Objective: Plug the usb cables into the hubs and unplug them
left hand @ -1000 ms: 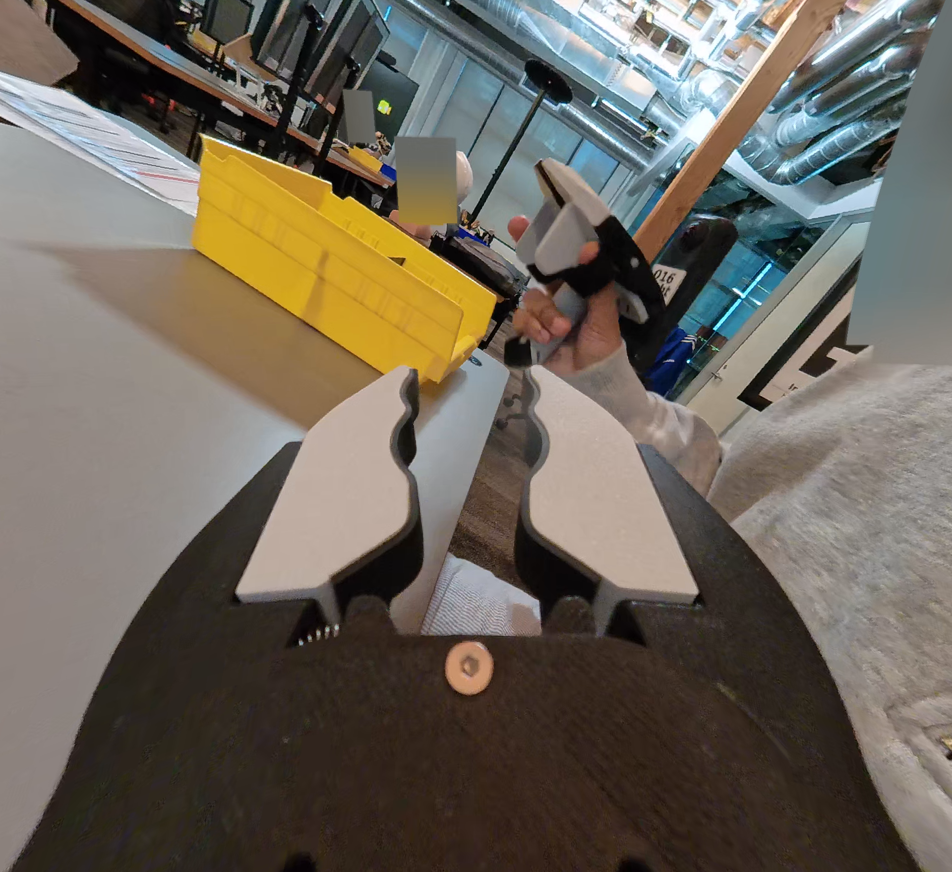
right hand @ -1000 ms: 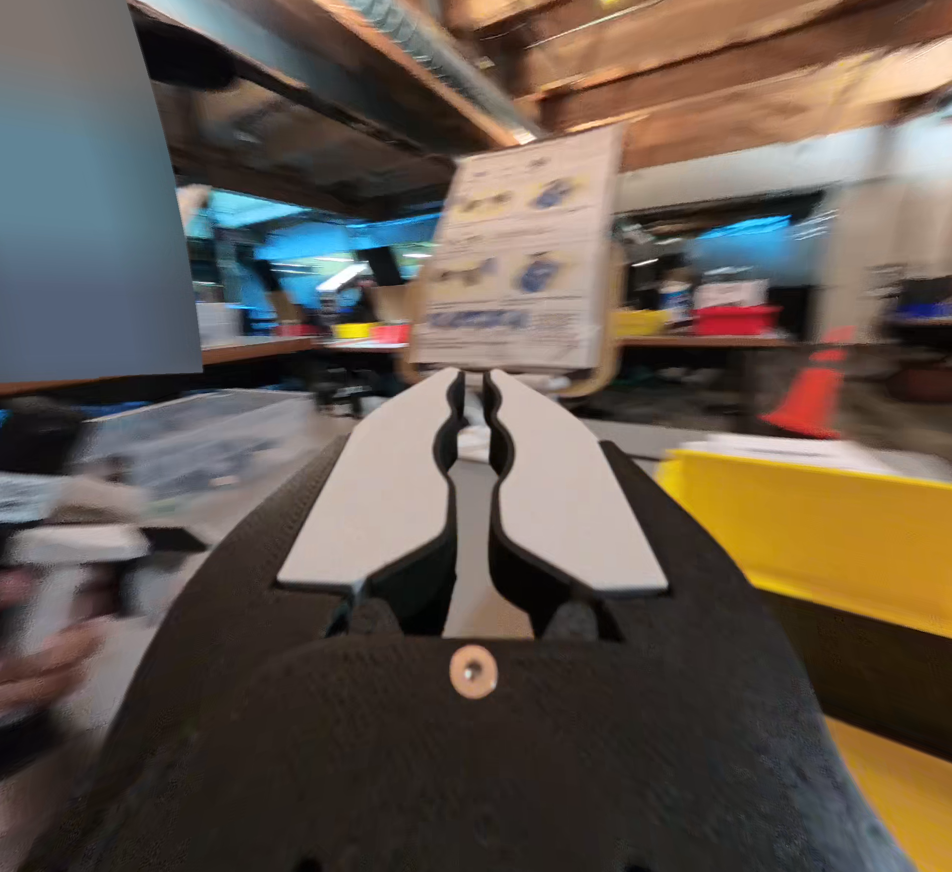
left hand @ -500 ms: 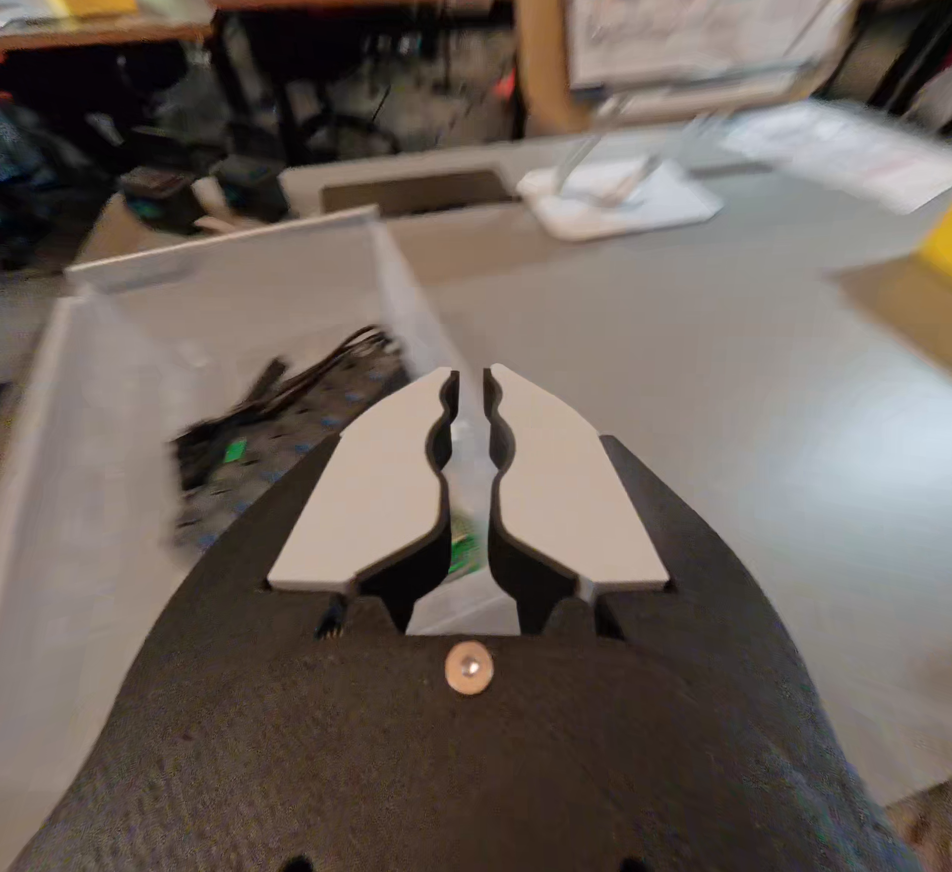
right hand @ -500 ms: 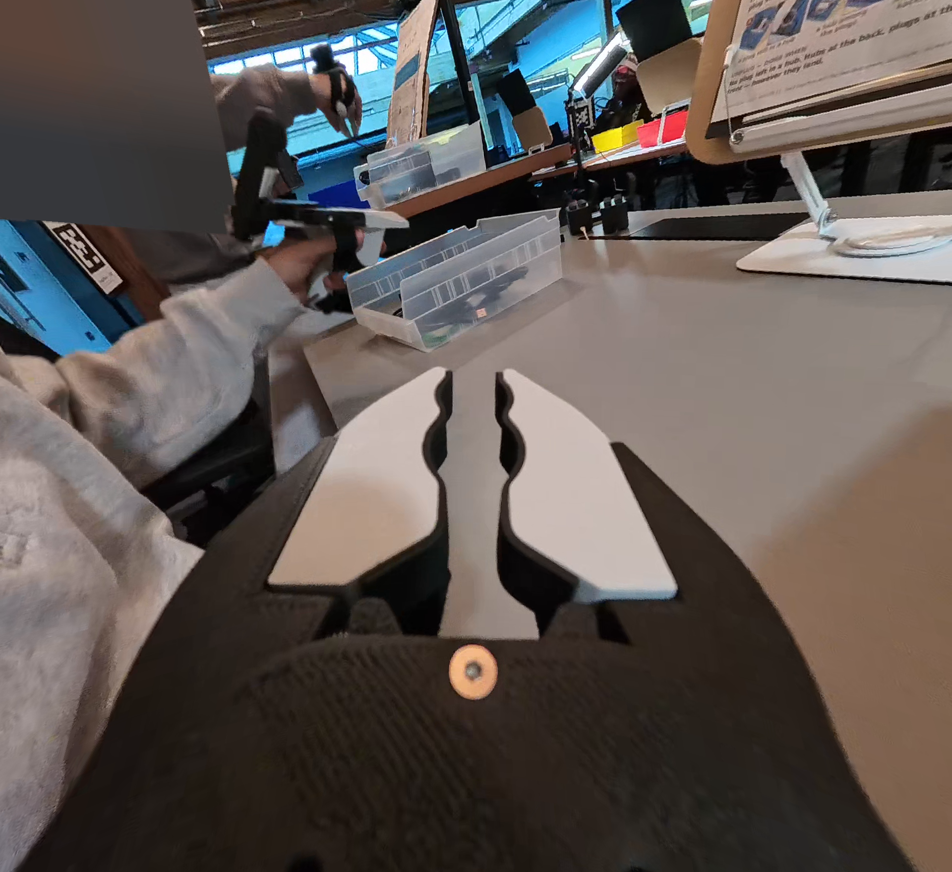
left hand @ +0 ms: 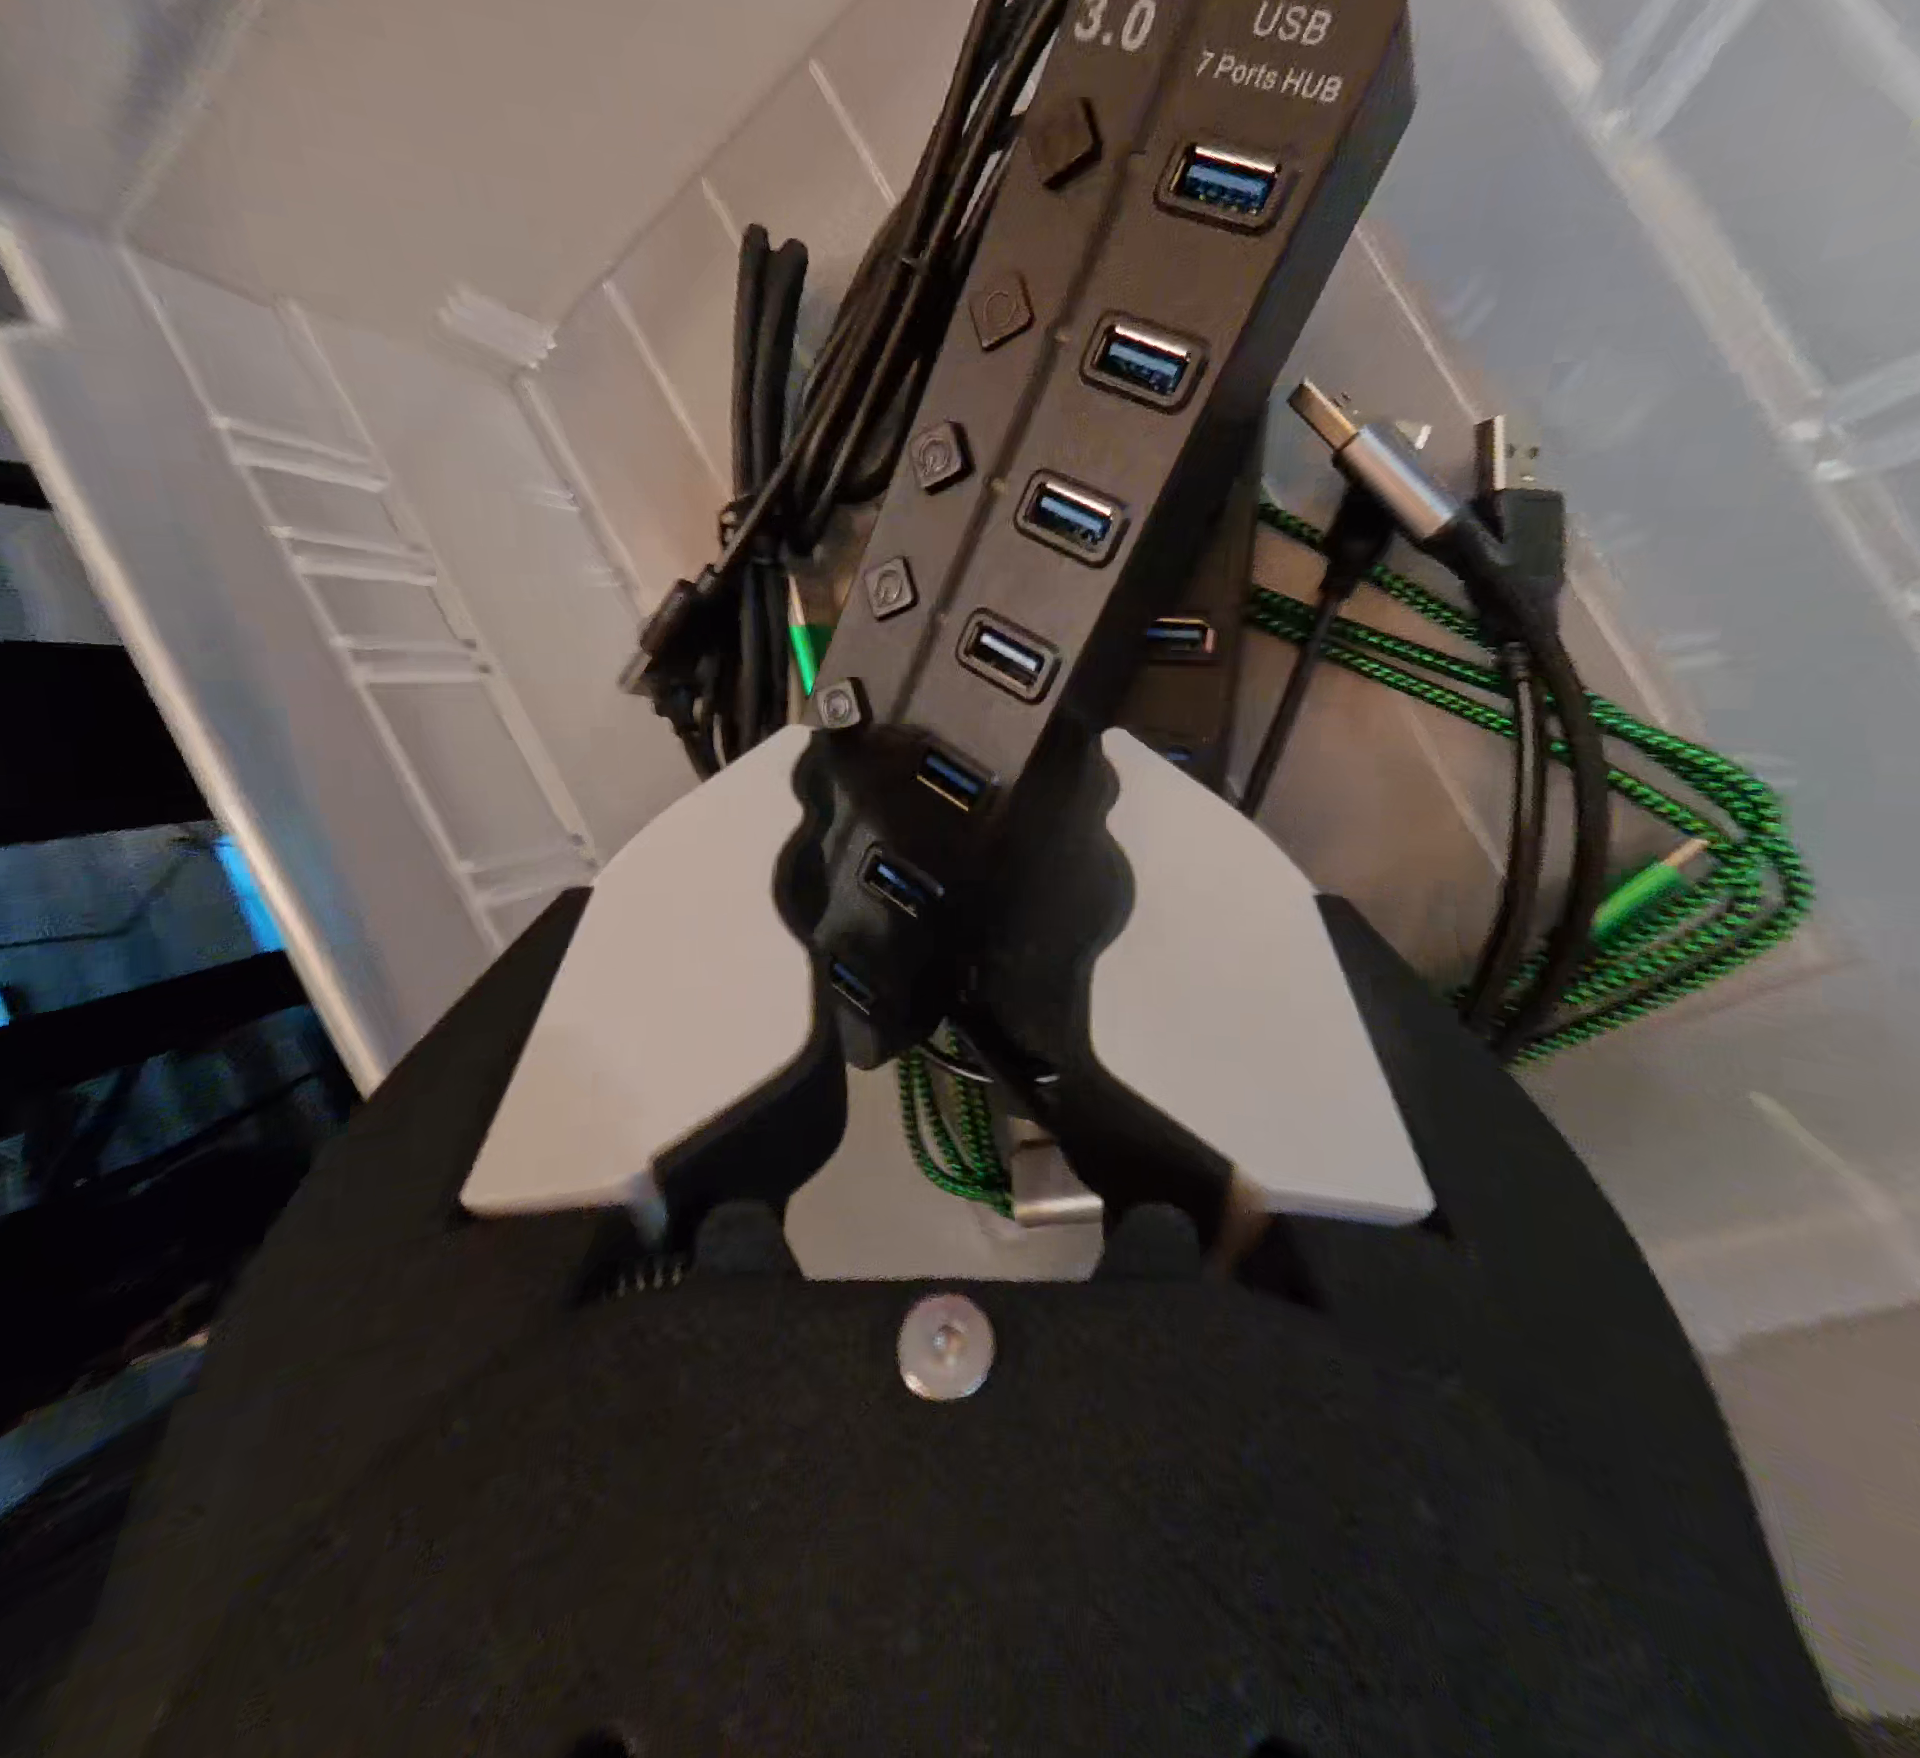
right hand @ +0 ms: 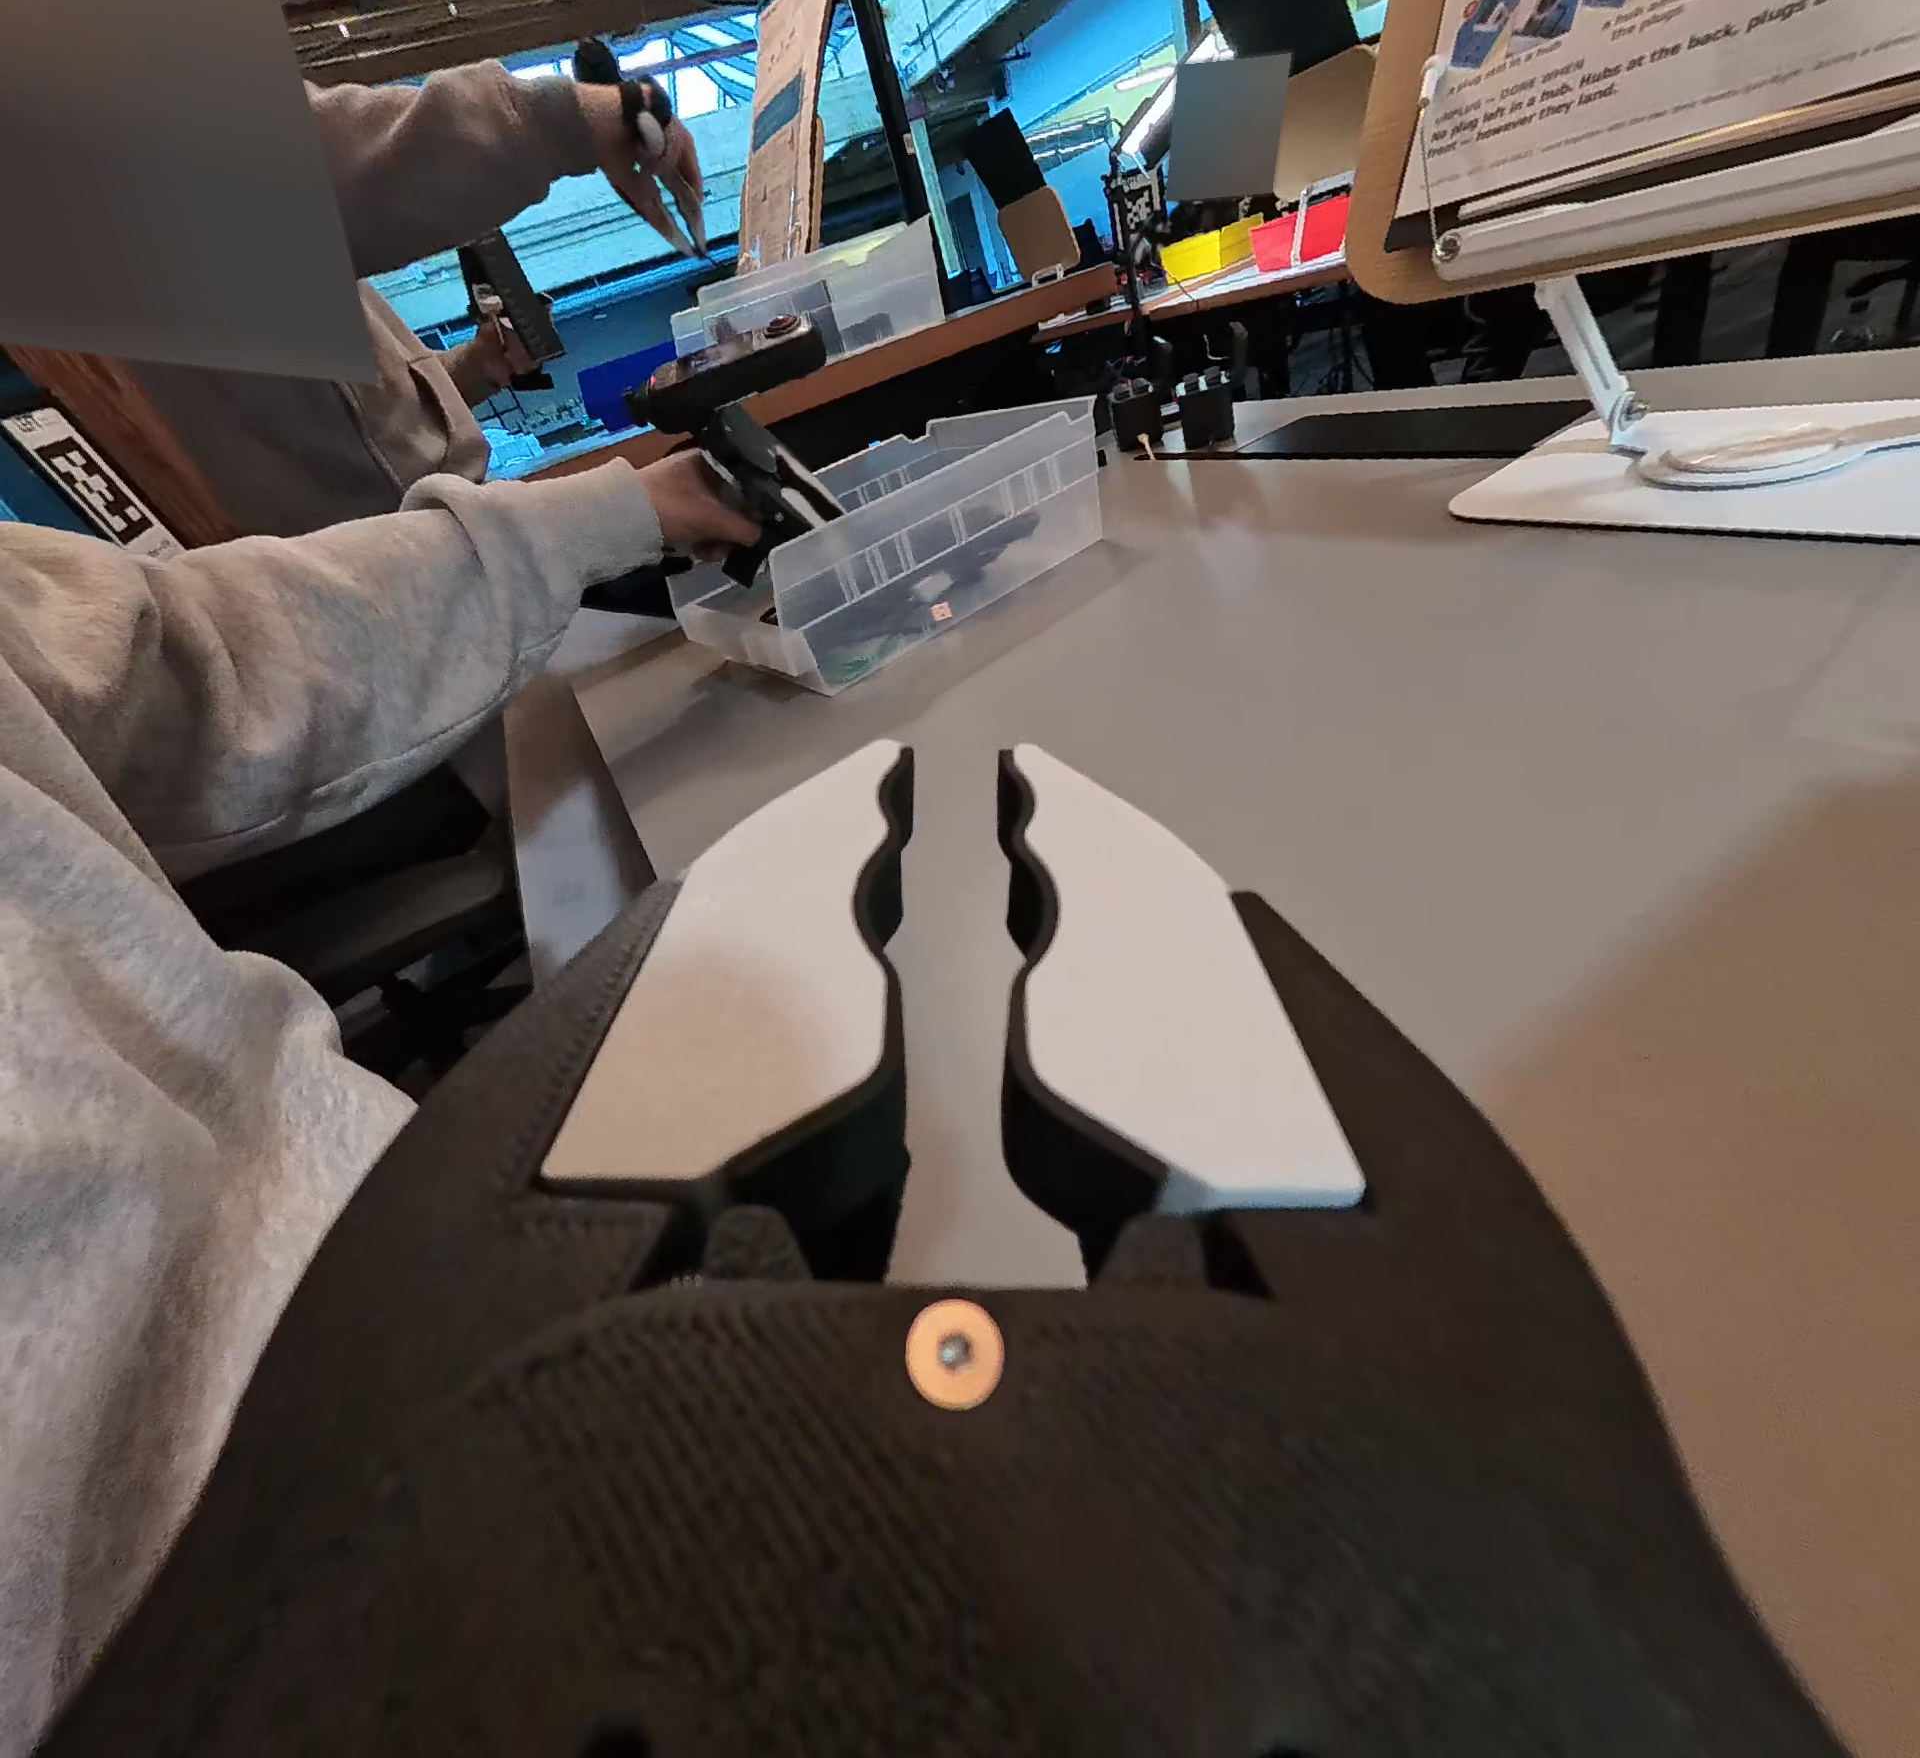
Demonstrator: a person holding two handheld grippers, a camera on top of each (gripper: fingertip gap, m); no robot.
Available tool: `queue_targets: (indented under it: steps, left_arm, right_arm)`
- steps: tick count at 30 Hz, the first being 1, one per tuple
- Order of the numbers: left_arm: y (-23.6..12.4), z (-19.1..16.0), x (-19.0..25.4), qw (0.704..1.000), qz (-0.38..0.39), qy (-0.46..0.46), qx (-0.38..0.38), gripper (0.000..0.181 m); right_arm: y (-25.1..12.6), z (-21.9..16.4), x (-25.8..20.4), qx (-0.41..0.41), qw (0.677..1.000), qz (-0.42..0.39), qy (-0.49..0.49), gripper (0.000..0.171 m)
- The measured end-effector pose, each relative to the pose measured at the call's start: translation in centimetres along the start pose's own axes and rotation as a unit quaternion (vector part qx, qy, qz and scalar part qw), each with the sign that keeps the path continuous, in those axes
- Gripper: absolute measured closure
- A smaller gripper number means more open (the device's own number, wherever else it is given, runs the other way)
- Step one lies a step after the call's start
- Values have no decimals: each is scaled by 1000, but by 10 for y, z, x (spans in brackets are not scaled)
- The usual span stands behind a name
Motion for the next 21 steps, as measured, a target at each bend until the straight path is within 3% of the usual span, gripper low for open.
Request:
queue_targets:
  steps: [2,7,10,13,17,21]
  left_arm:
    - [-1,6,-9,999,35,9,18,147]
    - [-12,30,-37,987,114,-18,108,152]
    - [7,22,-40,992,87,-62,61,153]
    - [10,22,-43,990,96,-69,75,153]
    - [-2,23,-39,985,90,-99,109,155]
    - [-30,26,-31,978,95,-86,162,176]
  right_arm:
    - [1,-2,2,-2,1000,-3,4,156]
    - [3,-5,9,-3,1000,-11,23,156]
    - [3,-5,12,-2,999,-16,31,156]
    - [2,-5,14,-1,999,-23,33,156]
    - [1,-5,17,-1,999,-32,37,156]
    - [2,-7,21,-4,998,-37,48,157]
Point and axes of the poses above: each gripper's, where its closed fingertips meet, y out along the fingers, z out of its top, x = y × z across the jaws, the point moved 3 cm from there along -y, back along the fingers, and after that the axes turned 2 degrees about -y, right-handed, at the moved point
